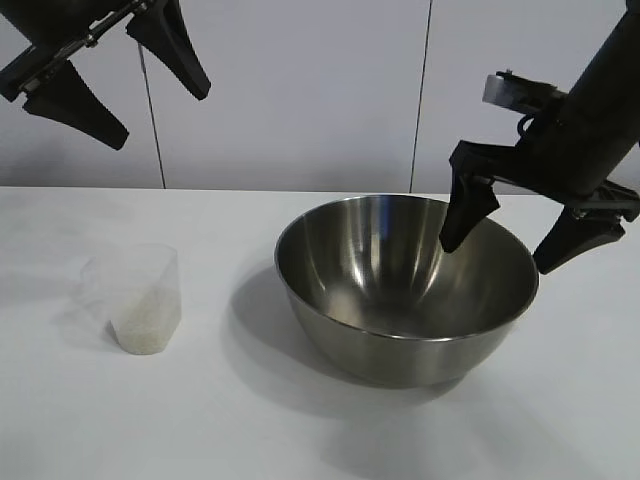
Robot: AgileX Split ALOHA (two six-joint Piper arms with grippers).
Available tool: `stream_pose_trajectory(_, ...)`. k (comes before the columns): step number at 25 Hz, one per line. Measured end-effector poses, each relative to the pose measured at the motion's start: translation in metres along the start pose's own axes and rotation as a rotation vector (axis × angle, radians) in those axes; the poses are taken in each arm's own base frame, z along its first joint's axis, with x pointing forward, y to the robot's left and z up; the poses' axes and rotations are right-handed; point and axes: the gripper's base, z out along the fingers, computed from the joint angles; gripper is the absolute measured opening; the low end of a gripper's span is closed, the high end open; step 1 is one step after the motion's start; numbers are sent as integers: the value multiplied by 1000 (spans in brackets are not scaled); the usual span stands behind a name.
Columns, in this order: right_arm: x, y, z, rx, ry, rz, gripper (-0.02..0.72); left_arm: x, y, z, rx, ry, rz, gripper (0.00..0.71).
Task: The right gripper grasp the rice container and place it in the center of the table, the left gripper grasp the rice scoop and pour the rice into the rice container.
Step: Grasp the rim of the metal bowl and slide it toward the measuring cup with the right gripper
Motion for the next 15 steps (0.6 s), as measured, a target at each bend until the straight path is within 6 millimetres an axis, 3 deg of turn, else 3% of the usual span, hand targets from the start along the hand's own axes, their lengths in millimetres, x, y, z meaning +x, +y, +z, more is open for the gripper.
stream_pose_trajectory(5, -1, -5, 18, 11, 9, 25, 622, 0, 0, 0, 0, 0, 0, 630)
stream_pose_trajectory(13, -1, -8, 24, 25, 8, 56, 335, 0, 0, 0, 0, 0, 0, 630)
stream_pose_trajectory(15, -1, -8, 25, 26, 11, 59, 214, 0, 0, 0, 0, 0, 0, 630)
